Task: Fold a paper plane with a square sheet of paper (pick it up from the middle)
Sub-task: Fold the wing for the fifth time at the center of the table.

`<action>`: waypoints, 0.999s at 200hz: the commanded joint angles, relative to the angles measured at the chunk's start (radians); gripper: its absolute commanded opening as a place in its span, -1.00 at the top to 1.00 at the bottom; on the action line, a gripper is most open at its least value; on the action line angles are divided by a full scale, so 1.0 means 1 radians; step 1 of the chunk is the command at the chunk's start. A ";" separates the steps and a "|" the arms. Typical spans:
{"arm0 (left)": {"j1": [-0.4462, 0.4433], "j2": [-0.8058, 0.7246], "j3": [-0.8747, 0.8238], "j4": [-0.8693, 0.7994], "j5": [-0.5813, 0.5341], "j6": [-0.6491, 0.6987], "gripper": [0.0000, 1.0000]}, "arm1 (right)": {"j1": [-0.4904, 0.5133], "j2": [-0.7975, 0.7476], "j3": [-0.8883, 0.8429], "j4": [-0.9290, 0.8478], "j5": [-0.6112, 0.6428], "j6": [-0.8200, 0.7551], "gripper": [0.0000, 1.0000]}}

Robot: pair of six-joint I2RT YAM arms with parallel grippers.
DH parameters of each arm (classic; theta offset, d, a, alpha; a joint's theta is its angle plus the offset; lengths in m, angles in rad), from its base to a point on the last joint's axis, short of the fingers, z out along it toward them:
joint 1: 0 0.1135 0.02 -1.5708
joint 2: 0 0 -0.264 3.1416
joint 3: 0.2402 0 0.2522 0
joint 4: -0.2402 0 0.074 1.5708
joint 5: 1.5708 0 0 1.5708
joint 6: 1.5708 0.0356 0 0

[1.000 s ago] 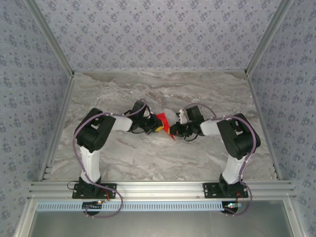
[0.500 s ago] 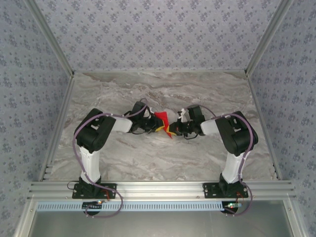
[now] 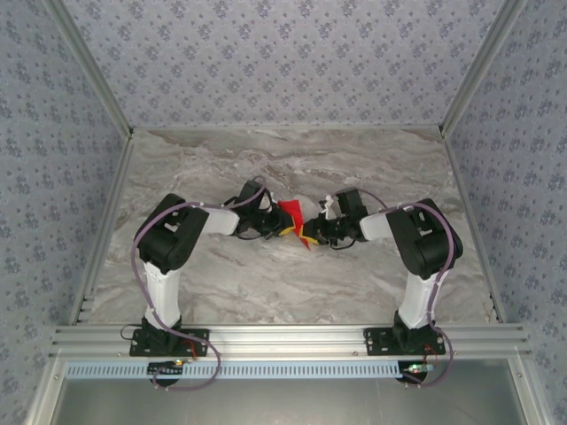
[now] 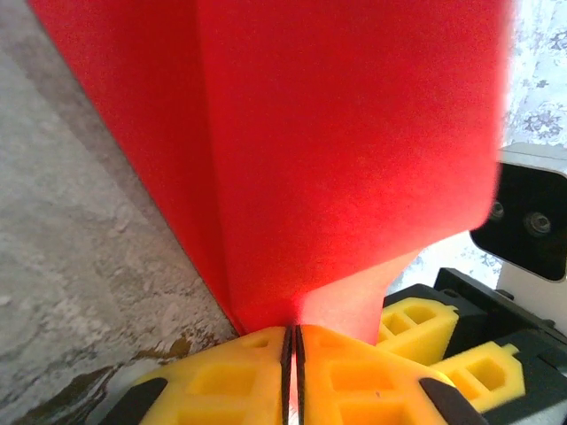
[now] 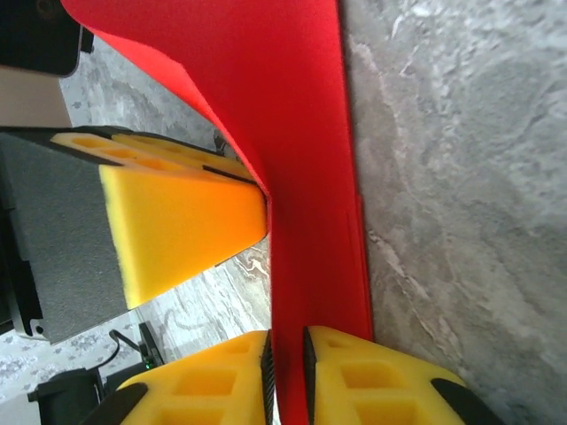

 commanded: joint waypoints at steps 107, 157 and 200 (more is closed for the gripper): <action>-0.015 0.063 0.090 -0.263 -0.107 0.044 0.72 | 0.138 -0.096 0.115 -0.403 0.345 -0.446 0.47; -0.015 0.064 0.091 -0.269 -0.108 0.040 0.71 | 0.154 -0.099 0.121 -0.413 0.414 -0.474 0.52; -0.015 0.064 0.098 -0.287 -0.116 0.035 0.72 | 0.185 -0.140 0.126 -0.436 0.489 -0.508 0.51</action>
